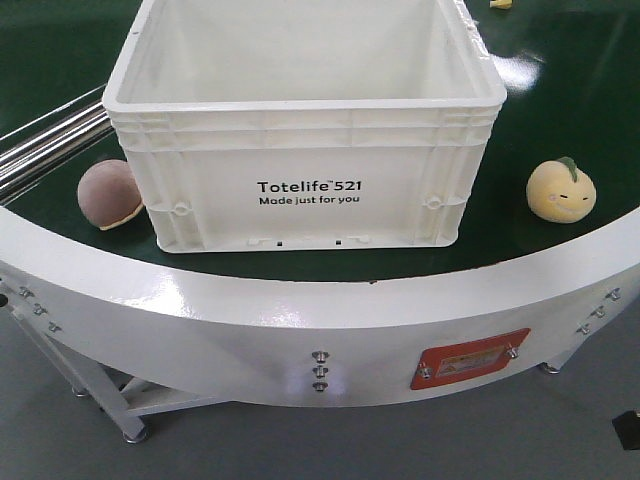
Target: Place moving items into box and shelve
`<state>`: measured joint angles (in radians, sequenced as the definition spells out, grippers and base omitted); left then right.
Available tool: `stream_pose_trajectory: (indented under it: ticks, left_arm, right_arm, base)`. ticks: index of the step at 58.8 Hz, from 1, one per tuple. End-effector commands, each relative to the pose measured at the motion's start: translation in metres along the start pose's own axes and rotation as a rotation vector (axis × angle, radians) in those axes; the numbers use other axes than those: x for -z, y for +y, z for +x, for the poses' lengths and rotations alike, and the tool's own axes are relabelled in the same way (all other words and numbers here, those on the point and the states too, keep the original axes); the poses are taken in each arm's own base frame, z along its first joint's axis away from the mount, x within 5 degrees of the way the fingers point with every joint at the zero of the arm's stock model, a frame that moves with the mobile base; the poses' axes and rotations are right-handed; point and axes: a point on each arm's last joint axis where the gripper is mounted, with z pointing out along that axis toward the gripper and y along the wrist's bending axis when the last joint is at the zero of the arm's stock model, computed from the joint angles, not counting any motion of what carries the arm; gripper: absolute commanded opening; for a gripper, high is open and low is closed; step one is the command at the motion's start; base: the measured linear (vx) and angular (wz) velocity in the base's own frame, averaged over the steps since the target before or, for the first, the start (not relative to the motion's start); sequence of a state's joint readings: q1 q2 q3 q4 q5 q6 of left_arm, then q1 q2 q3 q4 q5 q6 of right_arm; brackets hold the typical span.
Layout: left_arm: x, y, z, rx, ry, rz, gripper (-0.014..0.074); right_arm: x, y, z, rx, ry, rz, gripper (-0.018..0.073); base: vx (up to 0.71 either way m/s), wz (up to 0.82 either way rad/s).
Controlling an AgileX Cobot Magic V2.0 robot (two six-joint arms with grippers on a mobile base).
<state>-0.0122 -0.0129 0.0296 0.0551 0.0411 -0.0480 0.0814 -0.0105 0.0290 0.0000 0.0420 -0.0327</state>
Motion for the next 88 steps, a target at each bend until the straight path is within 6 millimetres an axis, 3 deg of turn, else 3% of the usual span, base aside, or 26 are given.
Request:
stream_pose_trajectory:
  ticks: [1,42,52,59,71,80,88]
  left_arm:
    - [0.0,-0.001,0.001,0.002,-0.067,0.008,-0.0022]
    - [0.001,-0.001,-0.004,0.026,-0.112,0.011,-0.0022]
    - [0.01,0.0,-0.05,0.122,-0.283,0.024,-0.0022]
    - [0.021,0.0,-0.091,0.089,-0.362,0.024,-0.0022]
    - [0.022,0.004,-0.147,-0.012,-0.219,-0.027,-0.0022]
    - [0.004,0.007,-0.164,-0.008,0.004,-0.058,-0.0022]
    - [-0.018,0.007,-0.151,-0.007,0.179,-0.068,-0.0022]
  right_arm:
    - [0.001,0.0,-0.001,0.011,-0.068,0.002,-0.0015]
    - [0.001,0.0,-0.004,0.013,-0.091,0.003,-0.0015]
    - [0.006,-0.001,-0.033,0.019,-0.16,0.006,-0.0015]
    - [0.014,-0.002,-0.068,0.046,-0.205,0.011,-0.0015]
    - [0.014,-0.005,-0.118,0.131,-0.125,0.021,-0.0015]
    - [-0.006,-0.006,-0.136,0.122,0.042,0.008,-0.0015]
    - [-0.029,-0.004,-0.126,0.079,0.203,-0.018,-0.0015]
  base:
    - [0.0,0.0]
    - [0.0,0.0]
    - [0.0,0.0]
    - [0.0,0.0]
    - [0.0,0.0]
    - [0.0,0.0]
    - [0.0,0.0]
